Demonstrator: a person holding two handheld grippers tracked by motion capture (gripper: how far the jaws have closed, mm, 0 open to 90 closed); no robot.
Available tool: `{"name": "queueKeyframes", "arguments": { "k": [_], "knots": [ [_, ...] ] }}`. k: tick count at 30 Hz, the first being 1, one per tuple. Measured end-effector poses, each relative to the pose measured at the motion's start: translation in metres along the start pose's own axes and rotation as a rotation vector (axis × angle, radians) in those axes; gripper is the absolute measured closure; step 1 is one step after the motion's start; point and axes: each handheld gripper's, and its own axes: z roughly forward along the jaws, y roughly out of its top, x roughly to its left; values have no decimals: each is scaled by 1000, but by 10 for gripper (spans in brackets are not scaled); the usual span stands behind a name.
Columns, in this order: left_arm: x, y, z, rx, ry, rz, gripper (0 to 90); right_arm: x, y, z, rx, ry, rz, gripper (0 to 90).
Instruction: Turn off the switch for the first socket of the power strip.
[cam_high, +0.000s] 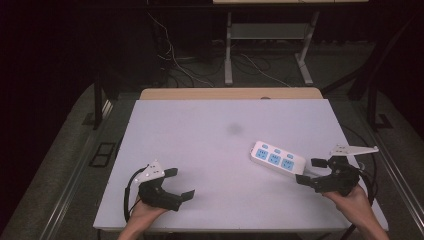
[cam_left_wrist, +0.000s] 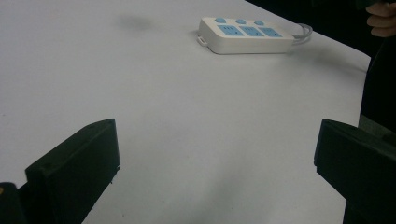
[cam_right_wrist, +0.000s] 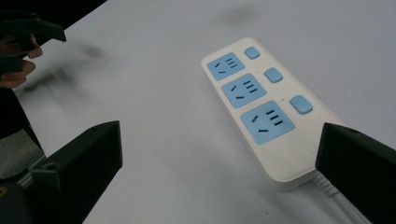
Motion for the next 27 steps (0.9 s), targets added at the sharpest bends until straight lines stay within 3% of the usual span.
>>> {"name": "queueKeyframes", "arguments": {
  "k": [27],
  "knots": [
    [0, 0, 1, 6, -2, 1, 0, 16, -36, 27, 11, 42, -41, 5]
  ]
}}
